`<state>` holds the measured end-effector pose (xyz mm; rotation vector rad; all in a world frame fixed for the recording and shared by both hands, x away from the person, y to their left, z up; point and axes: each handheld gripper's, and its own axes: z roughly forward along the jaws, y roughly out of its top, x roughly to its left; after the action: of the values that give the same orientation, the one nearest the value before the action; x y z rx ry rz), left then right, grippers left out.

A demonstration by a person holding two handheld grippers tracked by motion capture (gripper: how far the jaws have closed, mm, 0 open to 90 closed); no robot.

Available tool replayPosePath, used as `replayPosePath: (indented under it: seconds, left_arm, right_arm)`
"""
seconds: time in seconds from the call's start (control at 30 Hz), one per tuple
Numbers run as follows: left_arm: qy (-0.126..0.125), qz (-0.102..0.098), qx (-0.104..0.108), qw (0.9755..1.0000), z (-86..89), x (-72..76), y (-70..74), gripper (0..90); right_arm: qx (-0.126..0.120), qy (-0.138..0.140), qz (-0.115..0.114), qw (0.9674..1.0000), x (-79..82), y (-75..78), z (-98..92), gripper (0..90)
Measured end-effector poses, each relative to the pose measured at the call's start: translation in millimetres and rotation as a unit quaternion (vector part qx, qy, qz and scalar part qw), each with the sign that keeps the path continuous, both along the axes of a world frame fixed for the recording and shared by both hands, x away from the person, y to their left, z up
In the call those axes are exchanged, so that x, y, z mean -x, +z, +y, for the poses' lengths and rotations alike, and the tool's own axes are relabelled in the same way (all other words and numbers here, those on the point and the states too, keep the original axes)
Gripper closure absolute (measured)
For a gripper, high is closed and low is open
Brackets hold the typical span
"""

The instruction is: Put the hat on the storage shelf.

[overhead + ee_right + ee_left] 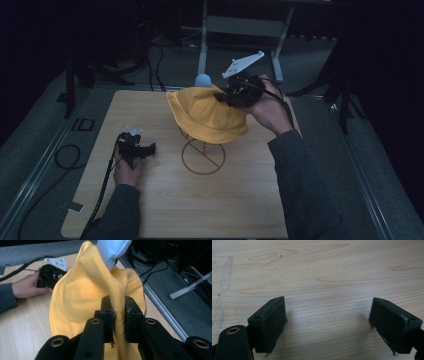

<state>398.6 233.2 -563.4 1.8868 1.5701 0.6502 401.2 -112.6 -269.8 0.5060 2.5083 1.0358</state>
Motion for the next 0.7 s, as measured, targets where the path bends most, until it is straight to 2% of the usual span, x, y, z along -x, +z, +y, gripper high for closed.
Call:
replayPosePath:
  seconds: [0.2,0.4,0.7]
  left_arm:
    - [0.0,0.0,0.0,1.0,0.1,0.0,0.0,14.4]
    - [-0.001,0.001,-0.001,1.0,0.1,0.1,0.1,14.4]
    - [-0.002,0.001,-0.001,1.0,-0.1,0.1,0.1,14.4]
  right_arm:
    - [0.001,0.014,0.001,0.9999,0.7,4.0,14.6,77.6]
    - [0.002,0.021,0.004,0.9998,-1.7,1.4,26.1,77.0]
    - [0.032,0.028,0.025,0.9988,-5.0,-9.9,43.7,73.0]
